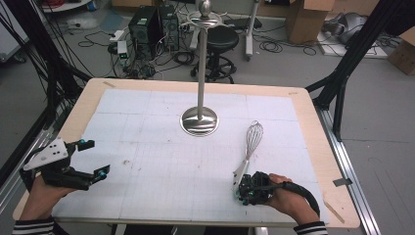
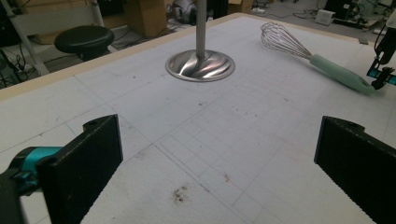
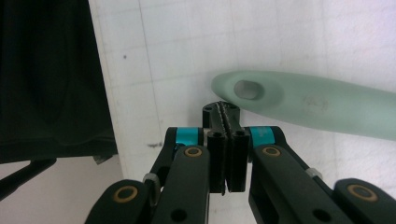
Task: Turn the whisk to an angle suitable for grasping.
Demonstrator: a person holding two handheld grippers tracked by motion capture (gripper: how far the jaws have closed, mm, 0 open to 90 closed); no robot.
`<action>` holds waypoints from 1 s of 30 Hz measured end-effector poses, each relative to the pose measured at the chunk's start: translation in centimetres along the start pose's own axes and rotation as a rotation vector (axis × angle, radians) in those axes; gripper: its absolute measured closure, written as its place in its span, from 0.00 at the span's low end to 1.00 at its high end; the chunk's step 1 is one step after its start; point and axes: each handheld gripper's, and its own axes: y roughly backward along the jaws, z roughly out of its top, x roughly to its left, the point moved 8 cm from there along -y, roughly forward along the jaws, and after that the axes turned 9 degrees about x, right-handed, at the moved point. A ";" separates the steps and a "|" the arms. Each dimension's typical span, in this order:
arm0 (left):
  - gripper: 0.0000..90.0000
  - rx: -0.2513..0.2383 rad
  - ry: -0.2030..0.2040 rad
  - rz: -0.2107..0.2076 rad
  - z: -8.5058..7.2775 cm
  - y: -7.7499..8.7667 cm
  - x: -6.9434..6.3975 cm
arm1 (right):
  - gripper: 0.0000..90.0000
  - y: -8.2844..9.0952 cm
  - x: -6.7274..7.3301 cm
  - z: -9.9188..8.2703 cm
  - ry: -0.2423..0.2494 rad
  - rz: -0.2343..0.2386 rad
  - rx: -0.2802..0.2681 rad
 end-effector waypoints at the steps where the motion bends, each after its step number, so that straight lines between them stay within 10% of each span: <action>1: 0.02 0.000 -0.001 -0.001 0.0 0.0 0.0 | 1.00 0.0 -0.1 0.2 0.001 -0.006 0.001; 30: 0.02 -0.010 0.006 -0.005 0.1 0.3 0.1 | 1.00 -0.6 -0.8 4.3 0.011 0.002 -0.018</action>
